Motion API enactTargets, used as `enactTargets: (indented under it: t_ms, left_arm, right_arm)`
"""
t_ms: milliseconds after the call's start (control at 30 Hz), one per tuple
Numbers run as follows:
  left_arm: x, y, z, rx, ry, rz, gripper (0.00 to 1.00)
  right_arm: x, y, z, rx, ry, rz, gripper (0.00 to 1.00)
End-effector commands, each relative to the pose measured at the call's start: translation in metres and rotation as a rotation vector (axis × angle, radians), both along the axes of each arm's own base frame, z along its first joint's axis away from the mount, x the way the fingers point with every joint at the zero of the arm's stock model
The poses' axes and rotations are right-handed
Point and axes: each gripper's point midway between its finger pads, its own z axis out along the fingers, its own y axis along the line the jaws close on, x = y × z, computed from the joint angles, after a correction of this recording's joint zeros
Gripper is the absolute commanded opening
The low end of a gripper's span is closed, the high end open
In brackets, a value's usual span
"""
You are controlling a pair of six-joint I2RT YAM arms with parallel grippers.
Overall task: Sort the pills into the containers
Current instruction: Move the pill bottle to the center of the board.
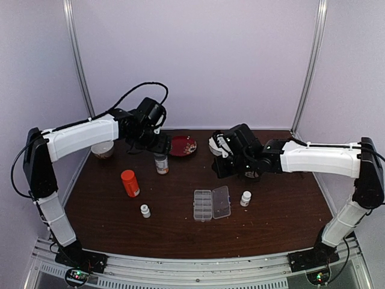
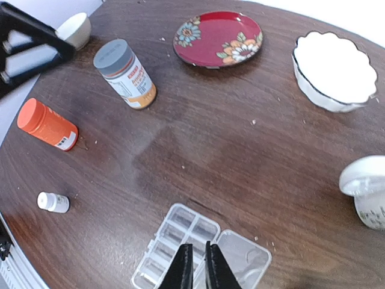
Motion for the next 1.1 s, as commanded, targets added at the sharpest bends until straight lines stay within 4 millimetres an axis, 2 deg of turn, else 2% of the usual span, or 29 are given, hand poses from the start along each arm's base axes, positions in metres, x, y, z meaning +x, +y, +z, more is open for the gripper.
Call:
enactTargets:
  t_ms: [0, 67, 133, 200, 267, 367, 400, 533, 633, 767, 933, 1067]
  left_arm:
    - [-0.021, 0.024, 0.016, 0.072, 0.122, 0.03, 0.9]
    - [-0.02, 0.02, 0.019, 0.043, 0.116, 0.005, 0.97]
    - [-0.013, 0.017, 0.018, 0.019, 0.088, 0.008, 0.97]
    - [-0.006, 0.015, 0.007, -0.006, 0.077, 0.001, 0.98]
    - [0.001, 0.012, -0.001, -0.023, 0.061, -0.014, 0.98]
    - [0.009, 0.003, -0.006, 0.001, 0.072, -0.083, 0.98]
    - [0.012, 0.005, -0.014, 0.044, 0.093, -0.074, 0.98]
    - [0.024, 0.016, -0.019, 0.158, 0.121, -0.039, 0.98]
    - [0.029, 0.019, -0.024, 0.185, 0.128, -0.033, 0.98]
    - [0.035, 0.025, -0.04, 0.184, 0.165, -0.004, 0.98]
    - [0.037, 0.024, -0.057, 0.197, 0.192, -0.012, 0.95]
    - [0.04, 0.021, -0.066, 0.212, 0.214, -0.024, 0.9]
  right_arm:
    - [-0.025, -0.023, 0.001, -0.054, 0.134, -0.037, 0.11]
    - [-0.028, -0.021, 0.001, -0.014, 0.135, -0.03, 0.13]
    - [-0.025, -0.022, -0.005, 0.002, 0.104, -0.032, 0.15]
    - [-0.018, -0.029, -0.015, -0.016, 0.045, -0.06, 0.16]
    - [-0.011, -0.034, -0.014, -0.025, -0.017, -0.076, 0.17]
    - [-0.011, -0.038, 0.003, -0.034, -0.107, -0.061, 0.2]
    - [-0.012, -0.042, 0.009, -0.057, -0.137, -0.066, 0.21]
    - [-0.019, -0.056, 0.032, -0.059, -0.188, -0.107, 0.23]
    - [-0.029, -0.054, 0.034, -0.019, -0.172, -0.067, 0.34]
    - [-0.038, -0.056, 0.022, -0.031, -0.111, -0.058, 0.4]
    - [-0.045, -0.055, 0.016, 0.03, -0.103, -0.048, 0.6]
    - [-0.047, -0.054, 0.012, 0.0, -0.083, -0.029, 0.65]
